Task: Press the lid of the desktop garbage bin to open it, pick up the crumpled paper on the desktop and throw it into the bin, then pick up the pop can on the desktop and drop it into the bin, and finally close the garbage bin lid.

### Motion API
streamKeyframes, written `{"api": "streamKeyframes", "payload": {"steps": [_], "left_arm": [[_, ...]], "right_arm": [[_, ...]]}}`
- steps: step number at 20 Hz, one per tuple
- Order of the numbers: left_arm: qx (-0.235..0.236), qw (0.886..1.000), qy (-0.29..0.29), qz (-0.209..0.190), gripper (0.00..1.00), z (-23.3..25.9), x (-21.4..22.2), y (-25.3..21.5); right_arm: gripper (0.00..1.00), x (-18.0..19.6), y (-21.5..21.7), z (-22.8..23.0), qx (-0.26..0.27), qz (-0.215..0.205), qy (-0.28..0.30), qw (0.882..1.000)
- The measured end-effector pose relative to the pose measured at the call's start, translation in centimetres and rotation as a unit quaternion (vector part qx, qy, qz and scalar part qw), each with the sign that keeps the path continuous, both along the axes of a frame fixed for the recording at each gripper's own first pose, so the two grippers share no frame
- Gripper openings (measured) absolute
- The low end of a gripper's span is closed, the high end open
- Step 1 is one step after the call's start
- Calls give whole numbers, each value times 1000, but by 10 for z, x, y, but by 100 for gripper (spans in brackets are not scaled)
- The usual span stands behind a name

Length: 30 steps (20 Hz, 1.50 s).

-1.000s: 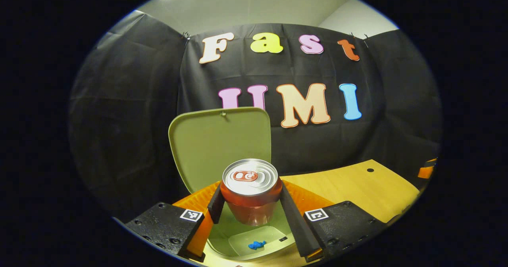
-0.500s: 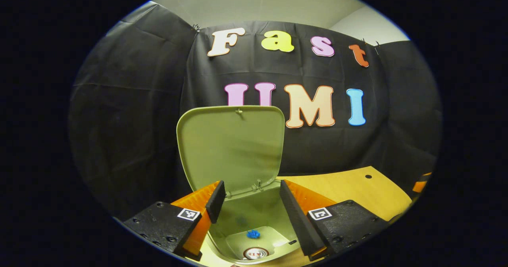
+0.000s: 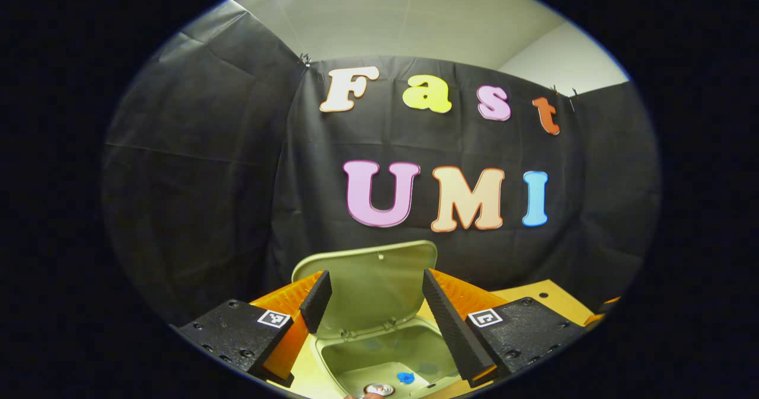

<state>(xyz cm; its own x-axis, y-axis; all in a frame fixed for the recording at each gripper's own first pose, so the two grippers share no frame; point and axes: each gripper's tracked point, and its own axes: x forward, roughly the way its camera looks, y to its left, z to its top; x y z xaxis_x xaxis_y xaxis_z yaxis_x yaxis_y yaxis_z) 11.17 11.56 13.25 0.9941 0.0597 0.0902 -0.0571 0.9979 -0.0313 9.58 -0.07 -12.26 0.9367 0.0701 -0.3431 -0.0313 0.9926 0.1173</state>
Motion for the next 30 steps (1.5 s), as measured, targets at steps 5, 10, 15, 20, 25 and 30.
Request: {"api": "streamKeyframes", "payload": {"steps": [5, 10, 15, 20, 25, 30], "left_arm": [[25, 999, -29, 14, 92, 44, 17, 14], [31, 999, -17, 10, 92, 52, 56, 16], [27, 999, 34, 19, 92, 21, 86, 20], [14, 999, 35, 27, 93, 4, 88, 17], [17, 999, 26, 19, 92, -2, 66, 2], [34, 999, 11, 35, 92, -17, 36, -12]], "right_arm": [[98, 4, -4, -5, -2, -2, 5, 1000], [94, 6, -16, -16, -10, -14, 22, 1000], [98, 3, -25, -22, -5, -29, 30, 999], [98, 2, -30, -21, 0, -36, 30, 999], [98, 2, -26, -20, 4, -22, 32, 999], [98, -2, -24, -18, -5, 2, 34, 999]]}}
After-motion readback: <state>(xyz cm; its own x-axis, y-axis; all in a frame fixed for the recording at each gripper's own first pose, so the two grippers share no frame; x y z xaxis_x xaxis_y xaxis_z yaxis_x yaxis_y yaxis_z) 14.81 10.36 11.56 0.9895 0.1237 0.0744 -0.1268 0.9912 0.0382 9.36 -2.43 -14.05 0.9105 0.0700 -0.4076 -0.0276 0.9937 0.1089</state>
